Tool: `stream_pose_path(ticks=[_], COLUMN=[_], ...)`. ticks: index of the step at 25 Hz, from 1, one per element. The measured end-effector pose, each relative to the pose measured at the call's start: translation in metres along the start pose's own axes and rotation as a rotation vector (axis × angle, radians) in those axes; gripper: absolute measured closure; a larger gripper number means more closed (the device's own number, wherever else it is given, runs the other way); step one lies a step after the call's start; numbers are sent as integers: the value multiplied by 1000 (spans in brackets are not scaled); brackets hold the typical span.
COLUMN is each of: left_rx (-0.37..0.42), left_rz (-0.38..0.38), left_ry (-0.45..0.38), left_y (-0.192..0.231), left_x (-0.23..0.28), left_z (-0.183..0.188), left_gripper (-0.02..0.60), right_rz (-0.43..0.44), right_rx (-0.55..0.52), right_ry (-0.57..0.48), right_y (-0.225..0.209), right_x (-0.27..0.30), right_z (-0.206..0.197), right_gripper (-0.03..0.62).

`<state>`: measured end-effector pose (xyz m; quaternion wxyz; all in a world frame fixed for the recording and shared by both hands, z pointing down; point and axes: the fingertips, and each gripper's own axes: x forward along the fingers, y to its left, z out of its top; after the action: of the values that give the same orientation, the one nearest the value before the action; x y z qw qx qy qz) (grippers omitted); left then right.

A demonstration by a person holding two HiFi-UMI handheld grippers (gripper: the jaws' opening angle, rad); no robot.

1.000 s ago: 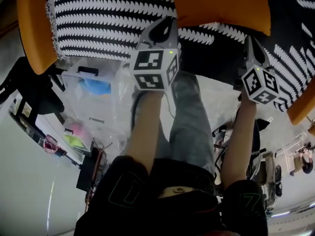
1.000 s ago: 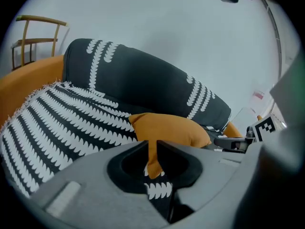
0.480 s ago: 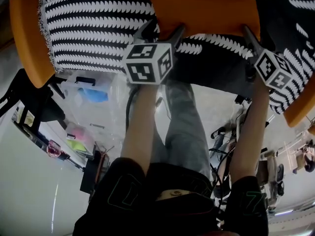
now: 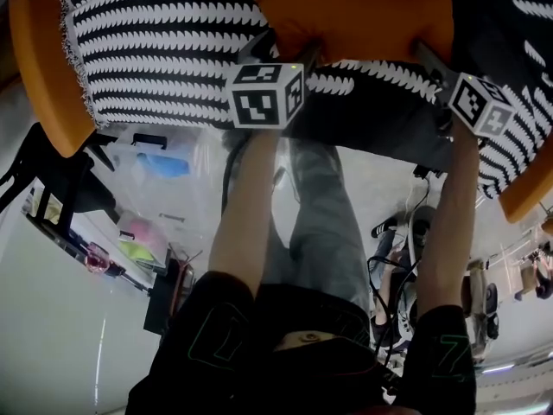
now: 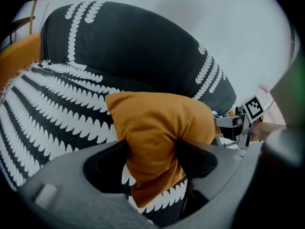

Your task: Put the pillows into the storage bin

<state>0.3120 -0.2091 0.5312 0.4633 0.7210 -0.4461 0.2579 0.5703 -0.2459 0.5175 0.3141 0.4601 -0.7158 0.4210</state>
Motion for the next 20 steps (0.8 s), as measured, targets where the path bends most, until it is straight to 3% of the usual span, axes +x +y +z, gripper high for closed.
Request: stream_pose_path(ticks=[5, 11, 15, 20], left_rx=[35, 41, 34, 2], left_rz=[14, -71, -87, -37], left_ry=[-1, -70, -122, -161], left_y=[-3, -27, -21, 6], left_x=[7, -13, -33, -75], left_z=[-14, -9, -5, -13], left_gripper=[261, 348, 382, 388], right_rz=[-1, -89, -98, -45], right_rx=[-12, -73, -72, -111], right_ry=[2, -14, -36, -38], right_y=[14, 27, 48, 97], right_x=[-5, -32, -44, -46], right_z=[-16, -16, -20, -22], right_gripper=[258, 395, 427, 445])
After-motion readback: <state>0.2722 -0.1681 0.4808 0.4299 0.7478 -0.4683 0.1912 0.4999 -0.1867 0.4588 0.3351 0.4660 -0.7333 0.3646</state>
